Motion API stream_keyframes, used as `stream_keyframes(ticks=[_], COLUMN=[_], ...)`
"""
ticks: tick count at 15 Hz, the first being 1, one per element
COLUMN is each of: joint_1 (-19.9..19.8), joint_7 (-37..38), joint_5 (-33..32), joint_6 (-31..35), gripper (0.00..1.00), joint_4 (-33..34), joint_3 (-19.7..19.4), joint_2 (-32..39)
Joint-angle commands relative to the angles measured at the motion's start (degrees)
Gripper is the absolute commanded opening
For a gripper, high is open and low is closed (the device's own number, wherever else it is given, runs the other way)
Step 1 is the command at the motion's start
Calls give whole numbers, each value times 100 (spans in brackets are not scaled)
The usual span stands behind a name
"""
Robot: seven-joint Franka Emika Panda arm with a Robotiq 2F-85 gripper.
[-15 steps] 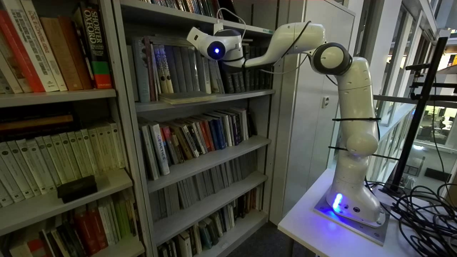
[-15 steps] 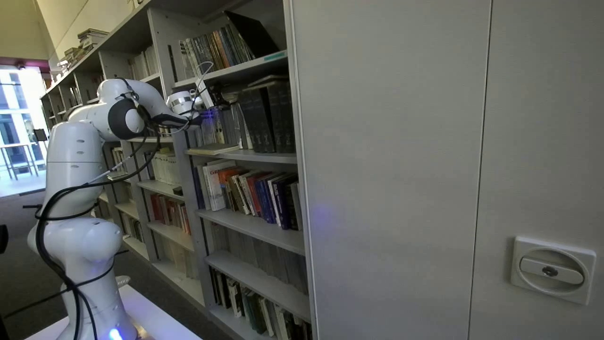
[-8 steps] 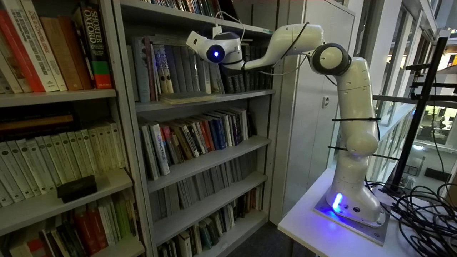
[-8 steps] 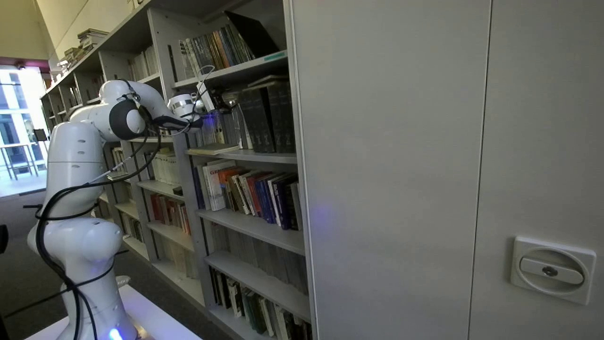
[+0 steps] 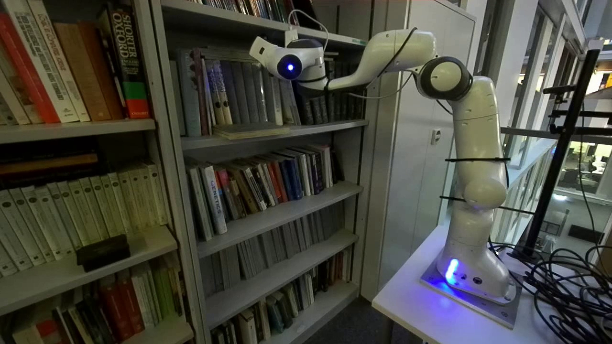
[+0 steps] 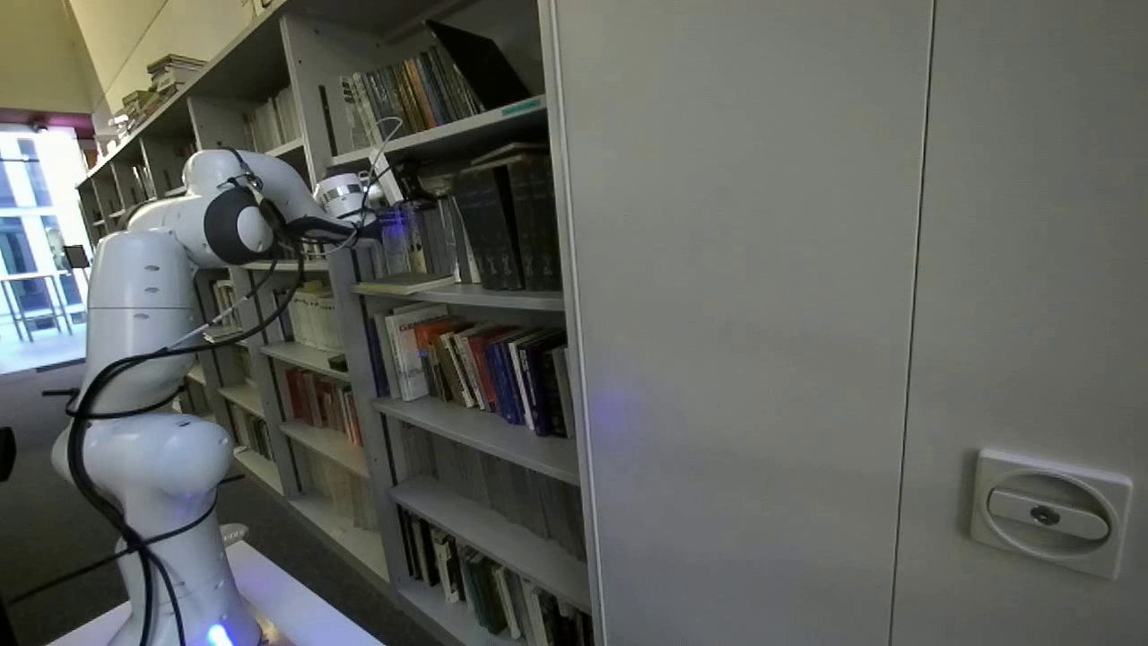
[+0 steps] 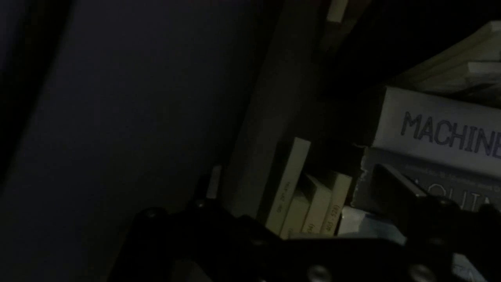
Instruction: Remove a book from the top of the upright books and put it on top of the books stacked on the book shelf
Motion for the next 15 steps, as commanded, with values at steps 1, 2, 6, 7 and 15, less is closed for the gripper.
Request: stream_keyframes(ticks=[1,2,6,7,15], joint_1=[13,26,19,26,106], joint_7=[10,-9,-2,-2,-194], joint_5=[121,144,138,139,299], joint_6=[-91,-115,-38,-43,-112], gripper=[100,100,100,100,89], joint_4=[30,32,47,47,-3], joint_3=[68,83,96,99,150], joint_2=[-207,-202,-11,-12,140])
